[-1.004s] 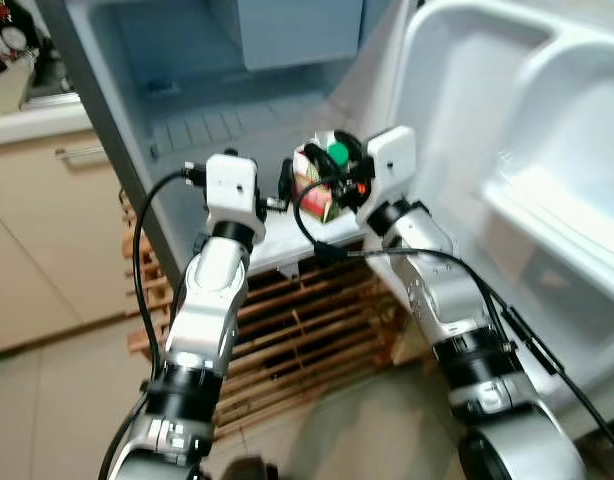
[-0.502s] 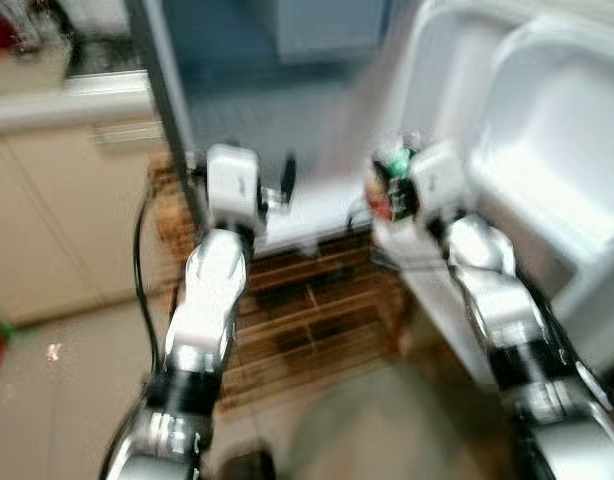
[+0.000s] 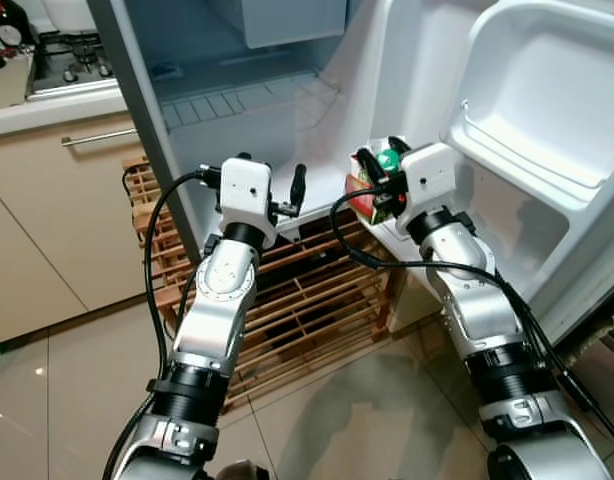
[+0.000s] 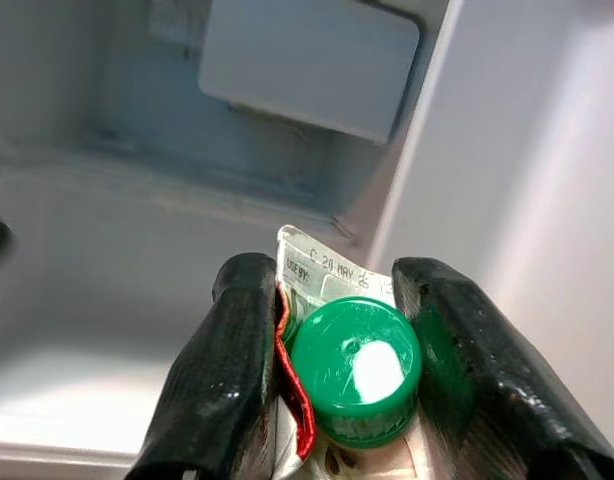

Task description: Restocking fridge

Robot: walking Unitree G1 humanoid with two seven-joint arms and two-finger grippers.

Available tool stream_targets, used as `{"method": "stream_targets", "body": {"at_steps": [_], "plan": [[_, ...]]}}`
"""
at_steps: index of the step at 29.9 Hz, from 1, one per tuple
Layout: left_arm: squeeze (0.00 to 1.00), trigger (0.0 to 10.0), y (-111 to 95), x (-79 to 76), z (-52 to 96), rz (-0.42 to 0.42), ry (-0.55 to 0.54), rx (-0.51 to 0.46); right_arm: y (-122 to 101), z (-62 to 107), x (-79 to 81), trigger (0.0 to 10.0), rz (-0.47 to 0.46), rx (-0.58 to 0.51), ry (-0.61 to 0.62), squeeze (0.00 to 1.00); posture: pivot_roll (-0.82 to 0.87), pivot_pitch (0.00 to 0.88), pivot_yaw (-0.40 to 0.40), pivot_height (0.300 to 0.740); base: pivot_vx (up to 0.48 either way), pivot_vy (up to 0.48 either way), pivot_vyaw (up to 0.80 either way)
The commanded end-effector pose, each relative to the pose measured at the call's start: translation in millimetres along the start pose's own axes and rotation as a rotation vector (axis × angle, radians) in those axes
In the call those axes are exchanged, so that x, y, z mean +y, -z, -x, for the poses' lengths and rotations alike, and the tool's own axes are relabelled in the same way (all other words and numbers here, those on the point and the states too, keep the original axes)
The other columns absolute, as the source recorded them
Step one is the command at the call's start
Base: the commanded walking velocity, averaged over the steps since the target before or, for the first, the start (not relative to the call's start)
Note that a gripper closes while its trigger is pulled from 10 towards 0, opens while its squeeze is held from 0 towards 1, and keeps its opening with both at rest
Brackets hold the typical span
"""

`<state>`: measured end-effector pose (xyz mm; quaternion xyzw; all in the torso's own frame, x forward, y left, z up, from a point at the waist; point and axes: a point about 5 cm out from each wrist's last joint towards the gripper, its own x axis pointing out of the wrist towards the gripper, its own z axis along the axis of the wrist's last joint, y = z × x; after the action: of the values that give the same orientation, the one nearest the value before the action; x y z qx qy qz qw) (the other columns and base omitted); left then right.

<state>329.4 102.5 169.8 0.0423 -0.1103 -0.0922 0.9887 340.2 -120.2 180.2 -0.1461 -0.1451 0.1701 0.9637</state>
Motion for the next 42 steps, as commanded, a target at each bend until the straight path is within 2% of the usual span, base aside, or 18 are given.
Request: {"method": "stream_targets", "body": {"at_steps": [1, 6, 7, 8, 9, 10, 13, 14, 20, 22, 23, 24, 26, 27, 28, 29, 30, 42], "plan": [[0.0, 10.0, -0.7, 4.9, -1.1, -0.009, -0.019, 0.008, 8.8, 5.9, -7.8, 0.0, 0.058, 0.037, 0.022, 0.0, -0.02, 0.0, 0.027, 0.74, 0.0, 0.0, 0.0], [0.0, 10.0, 0.5, 6.5, -1.7, -0.009, -0.022, 0.018, 30.7, 23.1, -36.2, 0.0, 0.168, 0.151, 0.094, 0.0, -0.03, 0.0, 0.033, 0.74, 0.0, 0.0, 0.0], [0.0, 10.0, 0.5, 6.5, -1.7, -0.009, -0.022, 0.018, 30.7, 23.1, -36.2, 0.0, 0.168, 0.151, 0.094, 0.0, -0.03, 0.0, 0.033, 0.74, 0.0, 0.0, 0.0], [0.0, 10.0, 0.6, 6.7, -2.6, -0.008, -0.024, 0.021, 36.9, 28.9, -47.8, 0.0, 0.21, 0.188, 0.123, 0.0, -0.03, 0.0, 0.036, 0.74, 0.0, 0.0, 0.0], [0.0, 10.0, 0.6, 6.7, -2.6, -0.008, -0.024, 0.021, 36.9, 28.9, -47.8, 0.0, 0.21, 0.188, 0.123, 0.0, -0.03, 0.0, 0.036, 0.74, 0.0, 0.0, 0.0], [0.0, 10.0, -0.1, 7.3, -4.1, -0.005, -0.026, 0.023, 44.3, 39.1, -70.7, 0.0, 0.271, 0.24, 0.175, 0.0, -0.04, 0.0, 0.04, 0.74, 0.0, 0.0, 0.0], [0.0, 10.0, -0.6, 7.8, -4.7, -0.004, -0.025, 0.024, 44.3, 41.7, -80.5, 0.0, 0.305, 0.252, 0.196, 0.0, -0.05, 0.0, 0.058, 0.74, 0.0, 0.0, 0.0], [0.0, 10.0, -0.8, 9.1, -4.7, -0.007, -0.015, 0.029, 40.2, 42.8, -93.2, 0.0, 0.366, 0.251, 0.23, 0.0, -0.05, 0.0, 0.067, 0.74, 0.0, 0.0, 0.0], [0.0, 10.0, 0.1, 10.6, -4.5, -0.012, -0.006, 0.037, 34.6, 41.3, -98.7, 0.0, 0.469, 0.236, 0.257, 0.0, -0.05, 0.0, 0.073, 0.74, 0.0, 0.0, 0.0], [0.0, 10.0, -1.5, 9.9, -6.5, -0.011, -0.004, 0.034, 30.4, 36.0, -92.0, 0.0, 0.423, 0.205, 0.25, 0.0, -0.05, 0.0, 0.069, 0.74, 0.0, 0.0, 0.0], [0.0, 10.0, -1.9, 9.7, -7.1, -0.011, -0.004, 0.033, 25.9, 30.9, -83.9, 0.0, 0.319, 0.167, 0.241, 0.0, -0.05, 0.0, 0.065, 0.74, 0.0, 0.0, 0.0], [0.0, 10.0, -1.9, 9.7, -7.1, -0.011, -0.004, 0.033, 25.9, 30.9, -83.9, 0.0, 0.319, 0.167, 0.241, 0.0, -0.05, 0.0, 0.065, 0.74, 0.0, 0.0, 0.0], [0.0, 10.0, -1.4, 8.9, -7.2, -0.011, -0.003, 0.033, 11.6, 18.2, -54.0, 0.0, 0.012, 0.062, 0.165, 0.0, -0.05, 0.0, 0.059, 0.74, 0.0, 0.0, 0.0], [0.0, 10.0, -1.4, 8.9, -7.2, -0.011, -0.003, 0.033, 11.6, 18.2, -54.0, 0.0, 0.012, 0.062, 0.165, 0.0, -0.05, 0.0, 0.059, 0.74, 0.0, 0.0, 0.0], [0.0, 10.0, -0.6, 7.4, -6.7, -0.011, -0.003, 0.034, 3.1, 9.0, -26.6, 0.0, -0.199, 0.013, 0.096, 0.0, -0.05, 0.0, 0.054, 0.74, 0.0, 0.0, 0.0], [0.0, 10.0, -0.6, 7.4, -6.7, -0.011, -0.003, 0.034, 3.1, 9.0, -26.6, 0.0, -0.199, 0.013, 0.096, 0.0, -0.05, 0.0, 0.054, 0.74, 0.0, 0.0, 0.0], [0.0, 10.0, -0.2, 6.3, -6.2, -0.001, -0.004, 0.034, 2.2, 4.3, -12.6, 0.0, -0.267, 0.013, 0.07, 0.0, -0.04, 0.0, 0.053, 0.74, 0.0, 0.0, 0.0], [0.0, 10.0, -5.0, -0.8, -7.2, -0.009, 0.028, 0.0, -21.5, -23.1, 35.0, 0.0, -0.39, -0.049, -0.12, 0.0, -0.02, 0.0, 0.044, 0.74, 0.287, 0.144, 0.0]]}}
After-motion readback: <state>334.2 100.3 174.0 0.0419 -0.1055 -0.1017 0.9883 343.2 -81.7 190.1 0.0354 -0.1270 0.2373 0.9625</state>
